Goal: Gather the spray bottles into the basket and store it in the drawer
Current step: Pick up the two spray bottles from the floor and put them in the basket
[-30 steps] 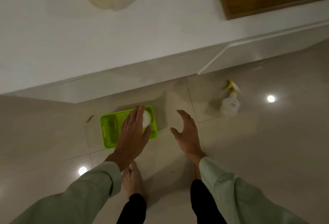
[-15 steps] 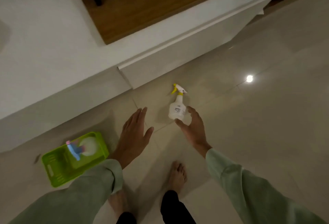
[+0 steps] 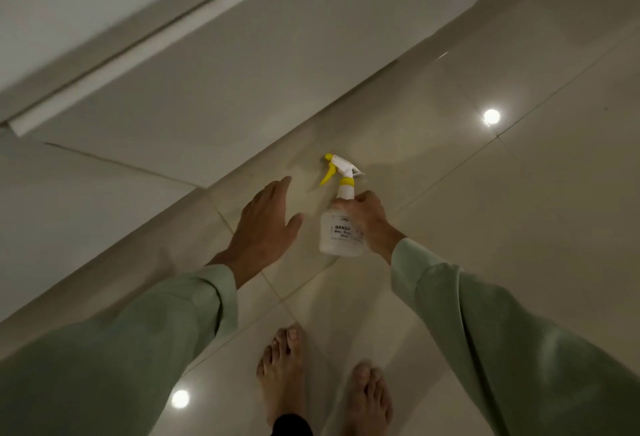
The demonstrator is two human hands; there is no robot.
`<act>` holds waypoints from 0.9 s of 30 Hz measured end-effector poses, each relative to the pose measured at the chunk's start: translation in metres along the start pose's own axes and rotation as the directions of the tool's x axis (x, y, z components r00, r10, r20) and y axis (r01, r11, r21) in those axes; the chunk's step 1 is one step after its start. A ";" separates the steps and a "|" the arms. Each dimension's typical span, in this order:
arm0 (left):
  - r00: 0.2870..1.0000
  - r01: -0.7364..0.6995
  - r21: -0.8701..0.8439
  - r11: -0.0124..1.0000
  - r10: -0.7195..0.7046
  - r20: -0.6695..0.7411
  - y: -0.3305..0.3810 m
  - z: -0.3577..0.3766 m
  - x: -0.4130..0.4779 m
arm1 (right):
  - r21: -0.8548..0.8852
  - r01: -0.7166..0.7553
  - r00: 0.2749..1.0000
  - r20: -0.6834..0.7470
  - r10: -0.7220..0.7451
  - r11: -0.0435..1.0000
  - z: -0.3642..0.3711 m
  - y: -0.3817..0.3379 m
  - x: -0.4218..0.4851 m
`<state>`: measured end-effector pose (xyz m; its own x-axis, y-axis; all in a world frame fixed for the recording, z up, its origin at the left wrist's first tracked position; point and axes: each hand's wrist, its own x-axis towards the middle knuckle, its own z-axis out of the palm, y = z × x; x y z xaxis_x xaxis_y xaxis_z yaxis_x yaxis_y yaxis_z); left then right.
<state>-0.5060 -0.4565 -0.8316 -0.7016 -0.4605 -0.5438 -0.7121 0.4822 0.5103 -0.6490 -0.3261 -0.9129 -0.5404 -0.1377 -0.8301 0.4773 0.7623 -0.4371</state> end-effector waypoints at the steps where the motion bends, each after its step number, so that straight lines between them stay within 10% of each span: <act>1: 1.000 -0.001 -0.001 1.000 0.001 -0.001 -0.003 0.003 0.003 | 0.013 -0.006 1.000 0.006 0.006 1.000 0.005 0.001 0.004; 11: 0.999 0.031 -0.072 0.997 -0.033 -0.027 -0.010 -0.041 -0.084 | 0.173 0.103 0.984 0.125 -0.125 0.980 -0.003 -0.028 -0.102; 21: 0.945 0.190 -0.211 0.959 -0.237 -0.226 -0.030 -0.134 -0.270 | 0.144 0.337 0.828 0.426 -0.365 0.931 0.022 -0.067 -0.321; 27: 0.883 0.246 -0.306 0.920 -0.342 -0.320 -0.084 -0.177 -0.374 | 0.045 0.545 0.769 0.370 -0.521 0.837 0.092 -0.057 -0.424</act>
<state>-0.1885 -0.4561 -0.5531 -0.3847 -0.8104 -0.4418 -0.8358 0.1028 0.5393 -0.3831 -0.3700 -0.5677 -0.4076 -0.7369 -0.5393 0.1360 0.5350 -0.8338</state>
